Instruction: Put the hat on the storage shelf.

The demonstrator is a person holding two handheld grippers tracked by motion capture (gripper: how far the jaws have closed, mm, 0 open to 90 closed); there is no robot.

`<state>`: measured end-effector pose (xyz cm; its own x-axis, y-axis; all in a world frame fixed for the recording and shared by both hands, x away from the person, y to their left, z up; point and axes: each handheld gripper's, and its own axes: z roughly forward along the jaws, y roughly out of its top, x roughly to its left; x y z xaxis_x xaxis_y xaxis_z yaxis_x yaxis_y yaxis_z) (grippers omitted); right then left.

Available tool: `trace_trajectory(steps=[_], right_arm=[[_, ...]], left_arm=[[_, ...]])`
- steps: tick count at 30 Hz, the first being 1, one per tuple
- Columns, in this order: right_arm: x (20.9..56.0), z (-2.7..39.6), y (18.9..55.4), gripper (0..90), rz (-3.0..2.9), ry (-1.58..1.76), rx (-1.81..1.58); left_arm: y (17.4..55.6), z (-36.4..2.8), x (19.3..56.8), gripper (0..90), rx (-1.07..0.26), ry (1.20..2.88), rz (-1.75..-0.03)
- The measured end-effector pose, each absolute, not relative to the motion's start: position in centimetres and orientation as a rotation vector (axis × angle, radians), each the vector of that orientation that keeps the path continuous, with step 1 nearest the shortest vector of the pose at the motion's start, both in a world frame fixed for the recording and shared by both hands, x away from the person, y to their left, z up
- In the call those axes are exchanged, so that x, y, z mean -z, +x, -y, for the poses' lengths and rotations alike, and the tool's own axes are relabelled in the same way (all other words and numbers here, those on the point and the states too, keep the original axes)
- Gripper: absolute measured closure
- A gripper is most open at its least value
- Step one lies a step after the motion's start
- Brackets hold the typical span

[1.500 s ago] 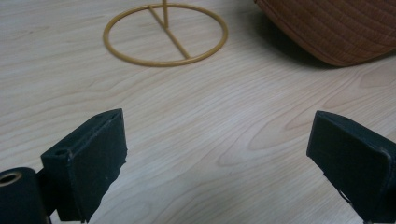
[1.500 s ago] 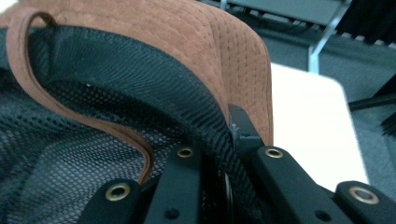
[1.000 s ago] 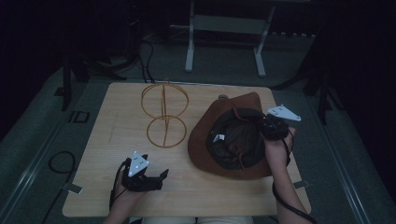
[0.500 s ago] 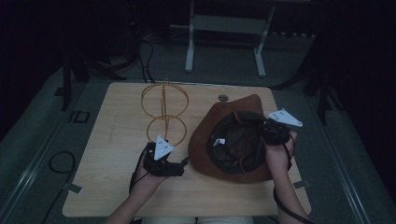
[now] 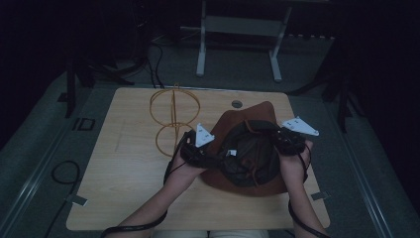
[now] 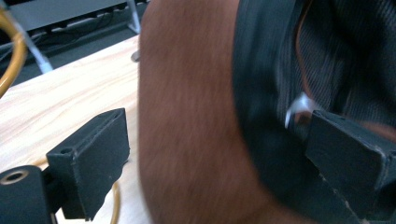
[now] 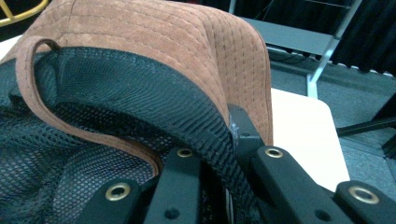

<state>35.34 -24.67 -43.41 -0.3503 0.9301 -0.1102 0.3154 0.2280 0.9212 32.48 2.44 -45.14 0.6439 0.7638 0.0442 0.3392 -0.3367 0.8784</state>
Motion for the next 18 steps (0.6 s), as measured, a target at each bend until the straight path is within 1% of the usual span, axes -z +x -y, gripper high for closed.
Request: trace_trajectory(steps=[1, 4, 6, 8, 13, 14, 15, 18], right_arm=[[43.4, 24.6, 35.3, 84.4, -1.804, 1.15, -1.114], [43.5, 24.4, 35.2, 84.3, -1.809, 1.152, -1.117], [43.5, 24.3, 35.2, 84.3, -1.815, 1.149, -1.123], [43.5, 24.2, 35.0, 84.3, -1.813, 1.143, -1.129], [43.2, 23.9, 34.5, 84.3, -1.815, 1.127, -1.16], [43.2, 23.8, 34.3, 84.3, -1.817, 1.121, -1.162], [43.2, 23.7, 34.2, 84.3, -1.817, 1.123, -1.175], [43.2, 23.3, 33.9, 84.3, -1.827, 1.115, -1.178]], left_arm=[[32.9, -2.0, 45.0, 11.7, -0.576, 1.947, -0.862], [34.1, -0.6, 45.0, 11.9, -0.595, 1.969, -0.889], [34.7, 0.3, 45.1, 13.9, -0.631, 1.982, -0.903], [35.2, 0.9, 45.2, 14.3, -0.657, 1.993, -0.927], [36.0, 2.0, 45.7, 15.3, -0.675, 2.021, -0.983], [36.1, 2.3, 45.9, 15.7, -0.703, 2.027, -1.004], [36.1, 2.4, 45.9, 18.0, -0.727, 2.016, -1.015], [36.2, 2.6, 45.9, 33.8, -0.761, 1.987, -1.037]])
